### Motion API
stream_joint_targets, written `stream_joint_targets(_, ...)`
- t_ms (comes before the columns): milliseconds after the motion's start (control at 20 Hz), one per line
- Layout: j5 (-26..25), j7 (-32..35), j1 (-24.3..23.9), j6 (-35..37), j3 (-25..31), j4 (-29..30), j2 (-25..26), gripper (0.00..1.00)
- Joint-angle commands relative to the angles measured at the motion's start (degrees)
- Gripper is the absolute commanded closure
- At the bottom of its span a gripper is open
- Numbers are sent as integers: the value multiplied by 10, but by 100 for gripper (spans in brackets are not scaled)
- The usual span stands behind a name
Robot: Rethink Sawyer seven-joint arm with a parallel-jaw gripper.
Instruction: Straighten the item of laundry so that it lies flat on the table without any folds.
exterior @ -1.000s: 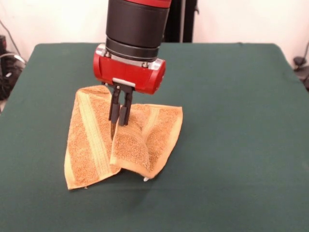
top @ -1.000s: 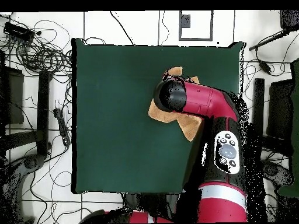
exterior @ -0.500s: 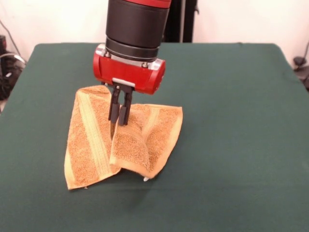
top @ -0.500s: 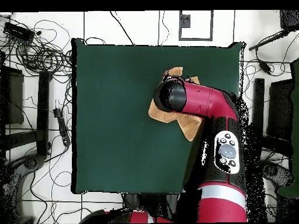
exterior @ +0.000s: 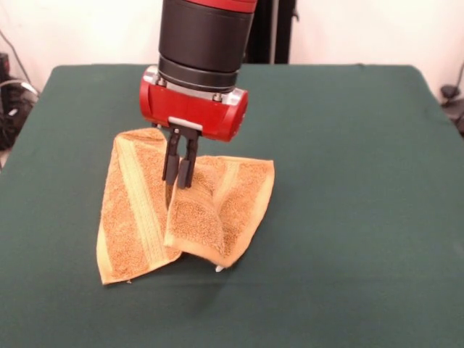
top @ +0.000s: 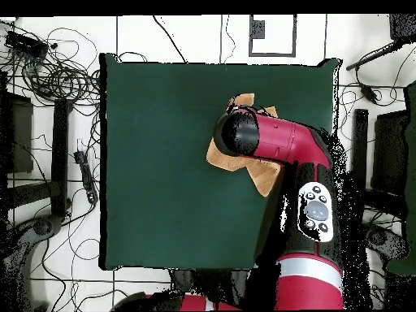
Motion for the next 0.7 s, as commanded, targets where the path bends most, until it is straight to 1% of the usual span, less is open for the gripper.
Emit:
stream_joint_targets(50, -6, 59, -6, -19, 45, 83, 6, 100)
stream_joint_targets(400, -21, 29, -10, -8, 52, 81, 7, 100)
stream_joint_targets(550, -34, 1, -11, 3, 54, 74, 8, 100)
stream_joint_targets(650, -32, -14, -18, 19, 65, 77, 6, 100)
stream_joint_targets(700, -34, -12, -19, 11, 64, 79, 6, 100)
